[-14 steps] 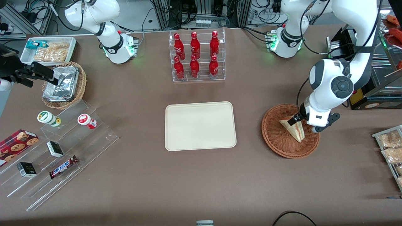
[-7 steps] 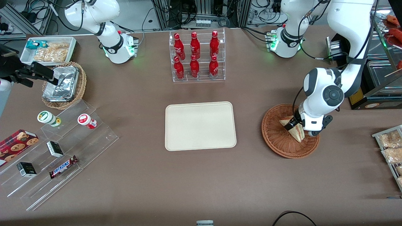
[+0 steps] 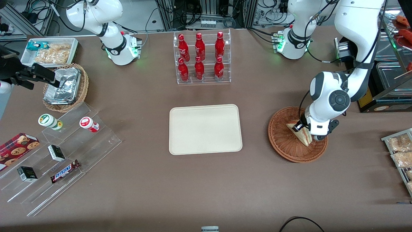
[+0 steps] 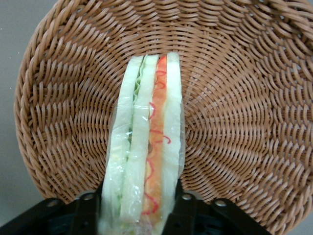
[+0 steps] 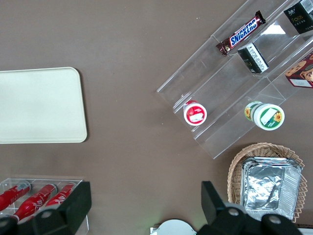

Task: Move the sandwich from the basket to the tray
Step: 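Lower the left gripper and close it on the wrapped sandwich, then lift the sandwich and carry it over the cream tray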

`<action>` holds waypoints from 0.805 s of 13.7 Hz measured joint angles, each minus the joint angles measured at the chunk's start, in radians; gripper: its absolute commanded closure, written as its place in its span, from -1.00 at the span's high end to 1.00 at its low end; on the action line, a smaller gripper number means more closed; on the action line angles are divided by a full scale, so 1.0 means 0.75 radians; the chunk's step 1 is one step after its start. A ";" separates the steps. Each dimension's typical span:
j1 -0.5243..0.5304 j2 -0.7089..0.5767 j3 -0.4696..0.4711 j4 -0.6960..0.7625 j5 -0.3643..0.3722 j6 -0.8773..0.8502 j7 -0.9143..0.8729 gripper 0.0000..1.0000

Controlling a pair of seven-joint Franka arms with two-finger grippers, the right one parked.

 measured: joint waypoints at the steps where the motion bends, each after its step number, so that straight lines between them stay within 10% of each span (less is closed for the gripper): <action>1: 0.000 -0.008 0.000 0.006 0.000 -0.018 0.013 -0.88; 11: -0.268 -0.058 -0.028 0.349 0.002 -0.498 0.071 -0.89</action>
